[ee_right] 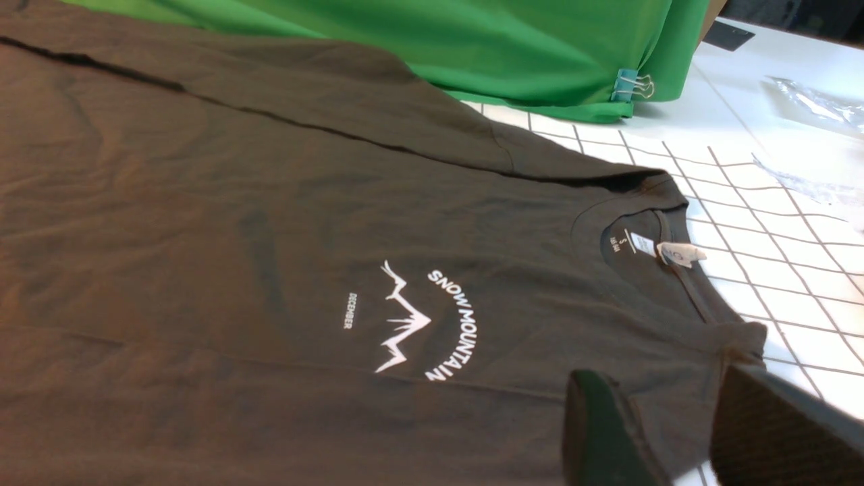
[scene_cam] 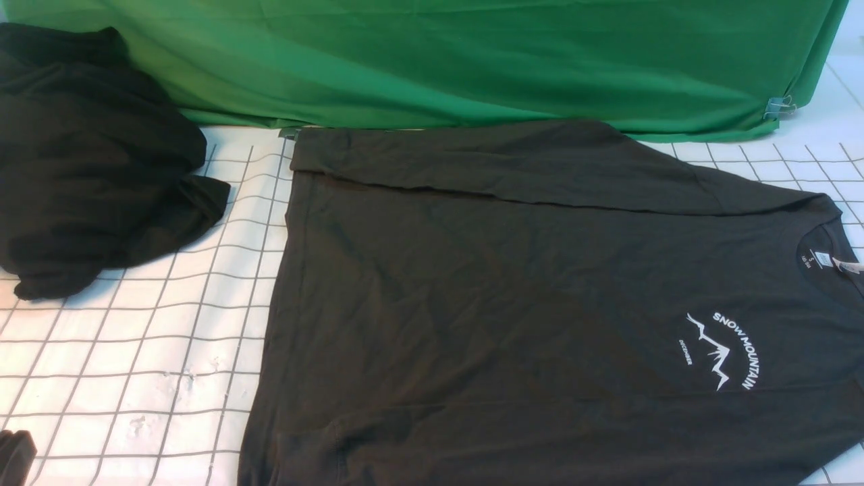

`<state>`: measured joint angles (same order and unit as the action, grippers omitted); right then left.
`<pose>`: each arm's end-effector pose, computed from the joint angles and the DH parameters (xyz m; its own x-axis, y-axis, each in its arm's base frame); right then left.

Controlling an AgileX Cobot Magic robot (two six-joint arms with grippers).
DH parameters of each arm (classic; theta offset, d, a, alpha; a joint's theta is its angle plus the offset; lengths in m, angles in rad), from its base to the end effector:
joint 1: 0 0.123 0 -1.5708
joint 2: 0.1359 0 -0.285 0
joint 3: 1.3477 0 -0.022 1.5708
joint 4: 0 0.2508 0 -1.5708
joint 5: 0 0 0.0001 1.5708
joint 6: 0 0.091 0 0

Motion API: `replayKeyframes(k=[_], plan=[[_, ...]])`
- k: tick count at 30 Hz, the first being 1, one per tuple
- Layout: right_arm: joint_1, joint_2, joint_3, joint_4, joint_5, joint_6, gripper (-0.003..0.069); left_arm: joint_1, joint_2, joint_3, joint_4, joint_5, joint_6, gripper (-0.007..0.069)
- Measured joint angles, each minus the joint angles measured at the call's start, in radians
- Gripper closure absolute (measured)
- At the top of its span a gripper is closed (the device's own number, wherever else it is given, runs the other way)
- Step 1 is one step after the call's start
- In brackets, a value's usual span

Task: Fold a long-sleeved shirt over a white checkered tablecloth.
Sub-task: 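Grasp the left edge of the dark T-shirt lying flat on the table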

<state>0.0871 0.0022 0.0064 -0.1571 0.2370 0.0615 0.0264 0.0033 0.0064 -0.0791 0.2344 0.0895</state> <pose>0.0559 0.0015 0.1897 -0.1491 -0.1045 -0.9833 -0.0646 0.9933 -0.0957 0.0560 -0.0002 0.1896 -0.1556 0.0084 -0.9878 -0.0063 0.9999 0.0095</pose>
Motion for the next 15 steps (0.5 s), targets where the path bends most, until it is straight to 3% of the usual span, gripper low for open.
replayKeyframes(k=[15], plan=[[0.000,0.000,0.000,0.000,-0.016,0.000,0.0417,0.000,0.000,0.000,-0.009,0.000,-0.005,0.0599]])
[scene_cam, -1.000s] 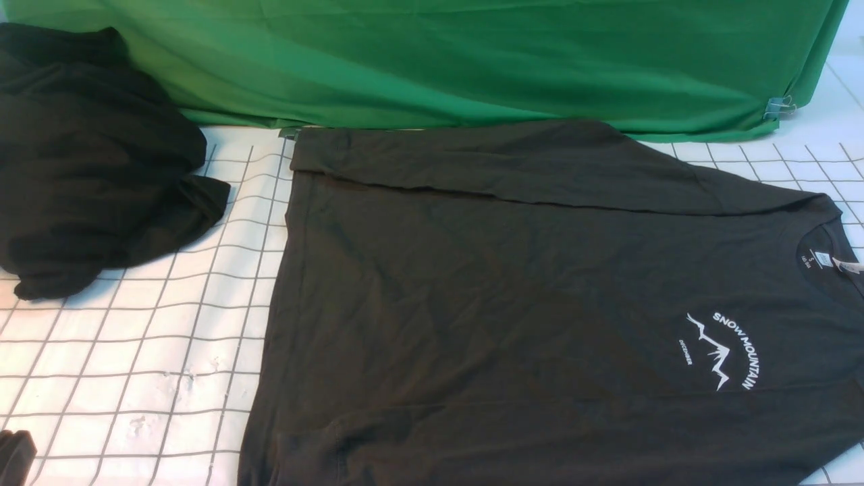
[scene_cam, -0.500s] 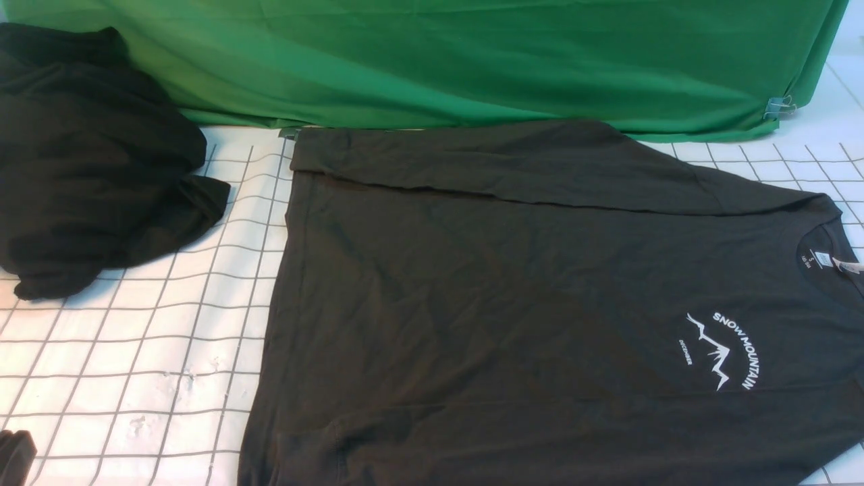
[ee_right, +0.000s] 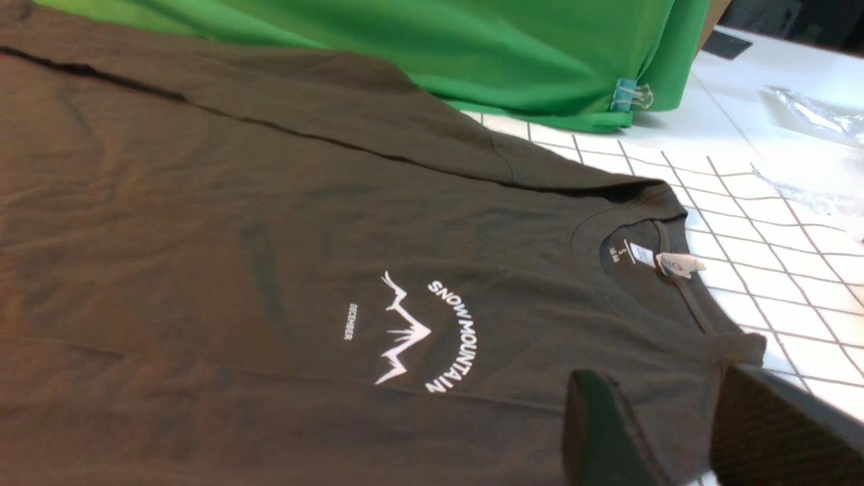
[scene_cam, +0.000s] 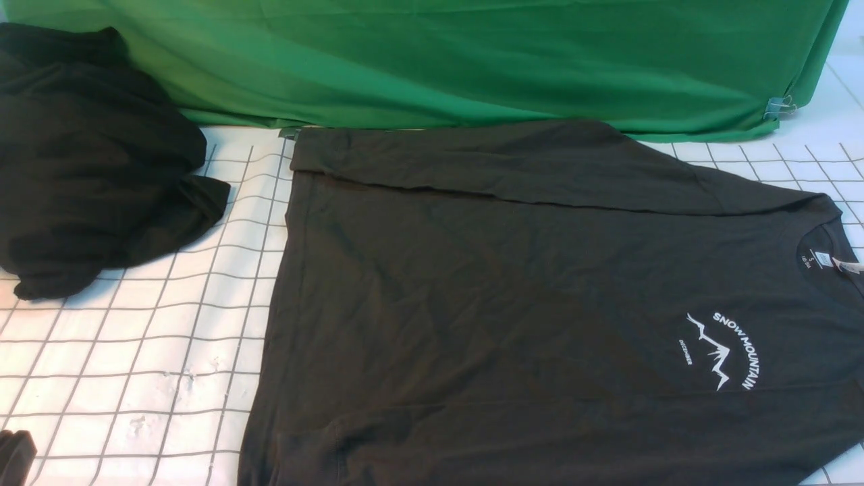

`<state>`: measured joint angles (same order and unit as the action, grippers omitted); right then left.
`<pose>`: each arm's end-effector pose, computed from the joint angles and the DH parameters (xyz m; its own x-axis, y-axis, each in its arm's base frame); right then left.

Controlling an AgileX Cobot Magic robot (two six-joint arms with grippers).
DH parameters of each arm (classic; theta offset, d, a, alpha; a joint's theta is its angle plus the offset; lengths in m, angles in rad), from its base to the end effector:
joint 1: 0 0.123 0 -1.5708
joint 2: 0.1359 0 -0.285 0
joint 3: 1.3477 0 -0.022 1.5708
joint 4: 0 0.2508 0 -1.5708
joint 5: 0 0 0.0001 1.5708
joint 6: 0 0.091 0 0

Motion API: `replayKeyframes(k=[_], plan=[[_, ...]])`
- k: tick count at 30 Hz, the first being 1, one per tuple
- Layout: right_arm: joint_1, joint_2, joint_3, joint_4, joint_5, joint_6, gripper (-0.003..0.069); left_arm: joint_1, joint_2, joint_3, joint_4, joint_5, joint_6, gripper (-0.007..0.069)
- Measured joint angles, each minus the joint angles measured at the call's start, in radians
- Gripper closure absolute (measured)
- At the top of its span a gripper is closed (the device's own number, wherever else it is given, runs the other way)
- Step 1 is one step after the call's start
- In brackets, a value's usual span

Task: Fold a long-sleeved shirt over a white checkered tablecloth.
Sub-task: 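Grasp the left edge of the dark T-shirt lying flat on the table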

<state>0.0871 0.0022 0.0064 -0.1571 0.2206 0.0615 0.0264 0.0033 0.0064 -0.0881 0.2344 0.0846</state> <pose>0.0561 0.0018 0.1911 -0.1329 -0.1036 -0.9857 -0.0656 0.9933 -0.0956 0.0560 -0.0004 0.1897 -0.1553 -0.0052 -0.9878 -0.0064 1.0000 -0.0043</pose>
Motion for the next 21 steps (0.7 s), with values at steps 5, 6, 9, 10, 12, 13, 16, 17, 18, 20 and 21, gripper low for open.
replayKeyframes(k=[5,6,9,10,12,13,16,17,18,20,21], plan=[[0.000,0.000,0.000,0.098,-0.010,0.135,0.0417,0.000,0.000,0.000,-0.376,-0.042,-0.203,0.0599],[0.000,0.000,0.000,0.119,-0.009,0.150,0.0417,0.000,0.000,0.000,-0.376,-0.043,-0.203,0.0599],[0.000,0.000,0.000,0.223,-0.053,0.428,0.0417,0.000,0.000,0.000,-0.765,-0.043,-0.356,0.0599],[0.000,0.000,0.000,0.230,-0.062,0.475,0.0417,0.000,0.000,0.000,-0.835,-0.040,-0.374,0.0599],[0.000,0.000,0.000,0.241,-0.087,0.549,0.0417,0.000,0.000,0.000,-0.899,-0.039,-0.390,0.0599],[0.000,0.000,0.000,0.245,-0.099,0.580,0.0417,0.000,0.000,0.000,-0.920,-0.042,-0.395,0.0599],[0.000,0.000,0.000,0.247,-0.134,0.622,0.0417,0.000,0.000,0.000,-0.907,-0.064,-0.393,0.0599],[0.000,0.000,0.000,0.247,-0.149,0.627,0.0417,0.000,0.000,0.000,-0.875,-0.084,-0.392,0.0599],[0.000,0.000,0.000,0.247,-0.164,0.630,0.0417,0.000,0.000,0.000,-0.854,-0.108,-0.392,0.0599],[0.000,0.000,0.000,0.248,-0.182,0.633,0.0417,0.000,0.000,0.000,-0.844,-0.132,-0.394,0.0599],[0.000,0.000,0.000,0.248,-0.221,0.656,0.0417,0.000,0.000,0.000,-0.842,-0.176,-0.404,0.0599]])
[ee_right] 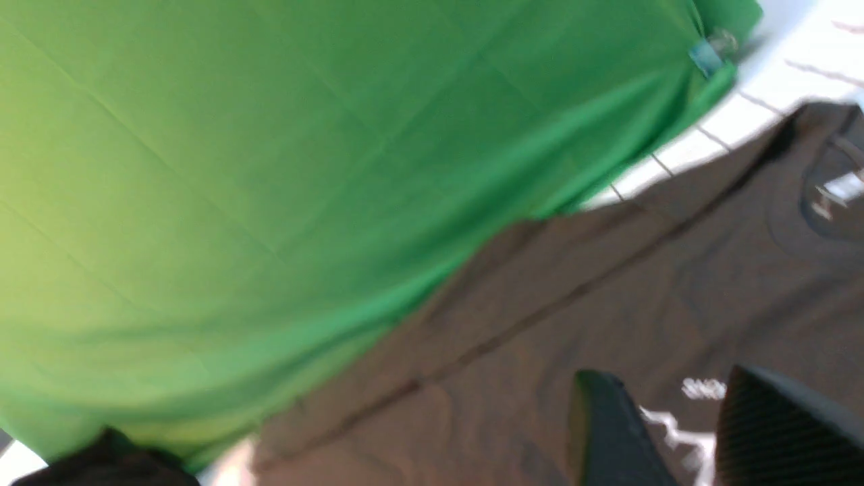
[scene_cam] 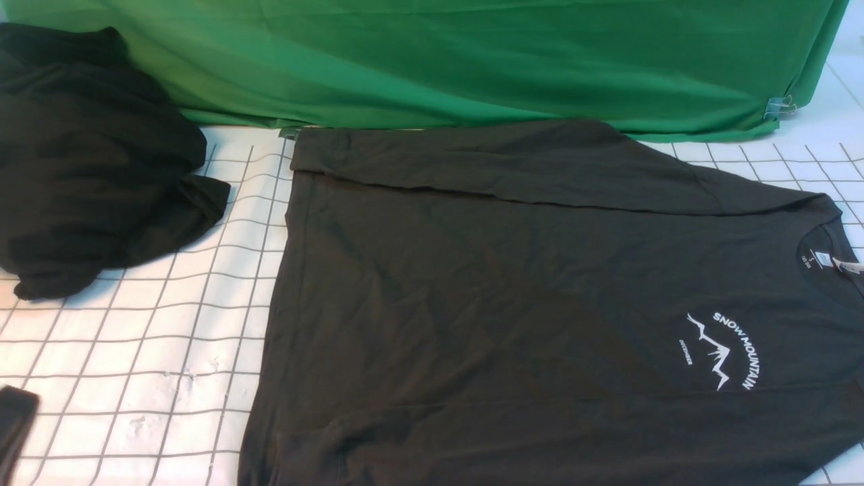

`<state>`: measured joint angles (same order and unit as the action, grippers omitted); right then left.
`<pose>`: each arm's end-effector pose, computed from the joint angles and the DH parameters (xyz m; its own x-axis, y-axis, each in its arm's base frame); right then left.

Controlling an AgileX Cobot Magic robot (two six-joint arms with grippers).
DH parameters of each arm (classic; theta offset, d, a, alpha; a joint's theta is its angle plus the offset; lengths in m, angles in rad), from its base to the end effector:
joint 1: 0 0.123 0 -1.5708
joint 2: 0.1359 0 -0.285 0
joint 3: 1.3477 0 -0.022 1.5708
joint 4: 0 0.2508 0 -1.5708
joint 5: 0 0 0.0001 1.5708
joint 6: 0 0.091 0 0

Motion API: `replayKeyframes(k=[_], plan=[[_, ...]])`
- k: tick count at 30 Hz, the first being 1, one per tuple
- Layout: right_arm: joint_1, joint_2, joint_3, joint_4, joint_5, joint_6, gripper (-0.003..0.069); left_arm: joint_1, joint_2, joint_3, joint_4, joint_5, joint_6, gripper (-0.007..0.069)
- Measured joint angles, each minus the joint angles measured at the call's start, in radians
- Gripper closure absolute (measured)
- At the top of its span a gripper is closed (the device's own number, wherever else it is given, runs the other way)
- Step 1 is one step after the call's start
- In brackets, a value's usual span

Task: Fold a long-sleeved shirt over a white checkered tablecloth.
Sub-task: 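Grasp the left edge of the dark T-shirt lying flat on the table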

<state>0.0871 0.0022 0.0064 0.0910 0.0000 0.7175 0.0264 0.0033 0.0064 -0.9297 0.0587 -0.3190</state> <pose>0.0565 0.0049 0.2109 -0.0089 0.7252 -0.6885 -0.1166 0.6830 0.7210 0.0570 -0.0029 0.2077 -0.0061 -0.9478 -0.3189 0.0467 0.3183 -0.9468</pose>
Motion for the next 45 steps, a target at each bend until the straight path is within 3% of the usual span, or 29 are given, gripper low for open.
replayKeyframes(k=[4,9,10,13,14,16,19,22,25,33,40,45], plan=[[0.016,-0.001,-0.044,-0.001,-0.062,0.036,0.0456,0.000,-0.001,-0.059,0.034,-0.025,-0.008,0.0599],[0.042,0.066,-0.299,-0.003,0.030,-0.227,0.0620,0.000,0.155,-0.363,0.294,0.126,0.013,0.0599],[0.043,0.134,-0.401,-0.004,0.109,-0.329,0.0637,0.000,0.278,-0.501,0.396,0.274,0.030,0.0599],[0.043,0.290,-0.601,-0.004,0.362,-0.497,0.0650,0.000,0.550,-0.718,0.509,0.623,0.140,0.0599],[0.043,0.302,-0.612,-0.004,0.382,-0.515,0.0650,0.000,0.569,-0.729,0.512,0.669,0.150,0.0599],[0.043,0.481,-0.739,-0.004,0.686,-0.631,0.0650,0.000,0.844,-0.813,0.518,0.923,0.305,0.0599],[0.043,0.605,-0.766,-0.004,0.865,-0.707,0.0650,-0.002,1.026,-0.810,0.472,1.012,0.422,0.0599],[0.043,0.720,-0.755,-0.005,0.979,-0.772,0.0650,-0.032,1.190,-0.785,0.350,1.016,0.579,0.0599],[0.043,0.784,-0.739,-0.005,1.016,-0.816,0.0648,-0.122,1.283,-0.779,0.288,0.967,0.615,0.0599],[0.043,0.814,-0.734,-0.005,1.012,-0.825,0.0648,-0.349,1.450,-0.779,0.605,0.765,0.319,0.0507],[0.043,0.814,-0.734,-0.005,1.012,-0.821,0.0639,-0.364,1.574,-0.795,0.632,0.636,0.287,0.0372],[0.043,0.814,-0.734,-0.005,1.011,-0.818,0.0632,-0.364,1.621,-0.829,0.614,0.611,0.350,0.0316]])
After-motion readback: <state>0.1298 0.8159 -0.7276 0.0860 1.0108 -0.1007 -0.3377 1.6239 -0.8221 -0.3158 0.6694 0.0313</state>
